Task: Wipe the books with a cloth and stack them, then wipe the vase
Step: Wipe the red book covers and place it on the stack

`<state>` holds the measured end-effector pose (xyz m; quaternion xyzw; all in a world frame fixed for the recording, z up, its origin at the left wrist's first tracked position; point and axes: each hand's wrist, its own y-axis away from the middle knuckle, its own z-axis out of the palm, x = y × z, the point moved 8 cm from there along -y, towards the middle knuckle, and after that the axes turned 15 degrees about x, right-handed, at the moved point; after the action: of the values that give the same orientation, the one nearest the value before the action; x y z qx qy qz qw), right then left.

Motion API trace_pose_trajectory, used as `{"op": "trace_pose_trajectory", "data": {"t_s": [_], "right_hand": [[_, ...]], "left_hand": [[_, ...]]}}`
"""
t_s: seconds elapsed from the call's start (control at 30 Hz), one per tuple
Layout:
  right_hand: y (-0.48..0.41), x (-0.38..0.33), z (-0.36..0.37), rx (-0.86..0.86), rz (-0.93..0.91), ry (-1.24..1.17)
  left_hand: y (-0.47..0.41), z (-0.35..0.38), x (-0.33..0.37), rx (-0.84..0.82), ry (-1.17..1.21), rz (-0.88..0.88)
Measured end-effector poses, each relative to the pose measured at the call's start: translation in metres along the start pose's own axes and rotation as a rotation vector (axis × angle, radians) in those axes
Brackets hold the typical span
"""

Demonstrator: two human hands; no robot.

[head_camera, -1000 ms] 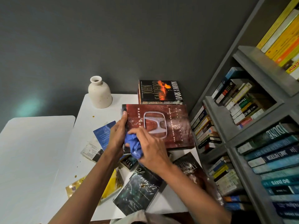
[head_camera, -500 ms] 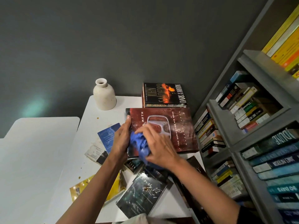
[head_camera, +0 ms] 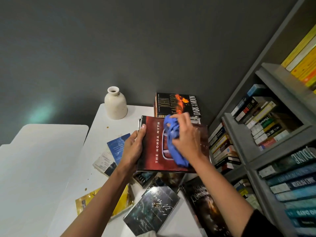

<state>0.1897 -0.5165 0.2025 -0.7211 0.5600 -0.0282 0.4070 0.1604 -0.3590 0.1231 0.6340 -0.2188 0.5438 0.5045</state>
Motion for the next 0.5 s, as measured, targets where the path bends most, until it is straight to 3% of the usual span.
{"op": "trace_pose_trajectory", "data": {"t_s": [0.07,0.23,0.33,0.5], "right_hand": [[-0.008,0.006,0.0,0.053,0.089,0.043],[-0.009,-0.06,0.019,0.023,-0.079,-0.06],[-0.008,-0.055,0.012,0.007,-0.141,-0.031],[-0.001,0.002,-0.003,0.096,0.048,0.074]], "left_hand": [[0.001,0.002,0.001,-0.036,-0.015,0.003],[0.002,0.008,0.005,-0.088,-0.103,0.126],[0.005,0.005,0.003,-0.098,-0.075,0.103],[0.006,-0.003,-0.001,-0.108,-0.058,0.043]]}}
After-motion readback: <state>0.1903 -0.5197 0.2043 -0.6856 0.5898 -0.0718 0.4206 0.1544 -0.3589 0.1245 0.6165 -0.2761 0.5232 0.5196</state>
